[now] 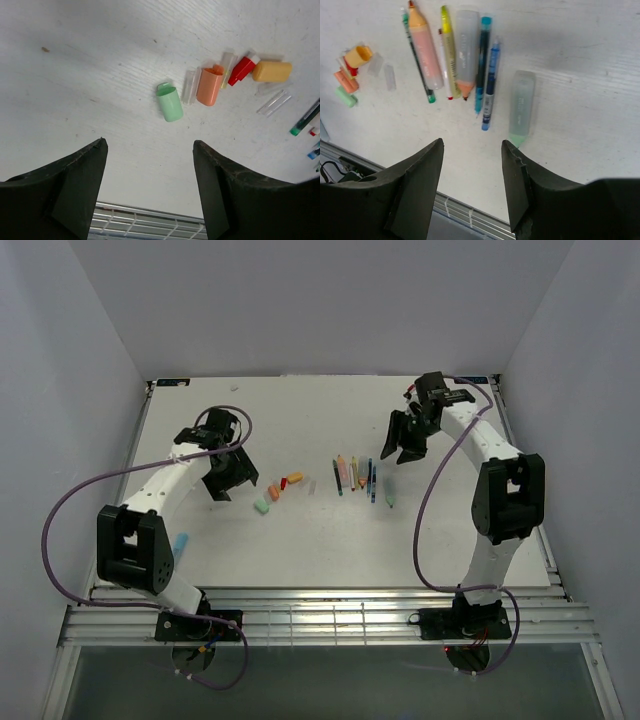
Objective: Open the pen caps
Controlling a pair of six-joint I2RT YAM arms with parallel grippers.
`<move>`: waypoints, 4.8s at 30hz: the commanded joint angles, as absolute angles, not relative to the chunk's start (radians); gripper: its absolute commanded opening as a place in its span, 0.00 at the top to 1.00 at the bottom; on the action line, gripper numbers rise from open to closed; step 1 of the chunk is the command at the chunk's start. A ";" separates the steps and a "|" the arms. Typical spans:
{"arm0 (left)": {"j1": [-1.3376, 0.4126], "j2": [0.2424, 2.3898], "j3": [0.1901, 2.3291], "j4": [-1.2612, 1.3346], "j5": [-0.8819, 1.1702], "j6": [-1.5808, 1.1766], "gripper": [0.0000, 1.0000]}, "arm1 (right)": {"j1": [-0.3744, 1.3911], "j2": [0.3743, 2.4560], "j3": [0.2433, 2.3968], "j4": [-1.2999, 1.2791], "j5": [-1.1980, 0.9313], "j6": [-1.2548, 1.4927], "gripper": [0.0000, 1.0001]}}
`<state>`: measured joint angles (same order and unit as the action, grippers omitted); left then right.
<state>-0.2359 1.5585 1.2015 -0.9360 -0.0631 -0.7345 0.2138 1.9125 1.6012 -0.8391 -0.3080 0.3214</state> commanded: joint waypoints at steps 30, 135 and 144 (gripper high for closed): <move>0.321 1.465 1.051 -1.290 -0.069 -1.422 0.07 | 0.569 1.729 1.368 -0.652 -0.492 0.322 0.45; 0.483 1.476 0.727 -0.842 -0.055 -2.174 0.61 | 0.560 1.761 1.319 -0.655 -0.502 0.305 0.45; 0.439 1.555 0.879 -0.851 -0.046 -2.004 0.89 | 0.560 1.753 1.339 -0.664 -0.471 0.310 0.46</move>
<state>0.4652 1.5372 0.8394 -0.8738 -0.0746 -1.7626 0.5629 1.7599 1.3109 -0.6552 -0.4854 0.3241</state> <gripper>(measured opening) 0.378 0.546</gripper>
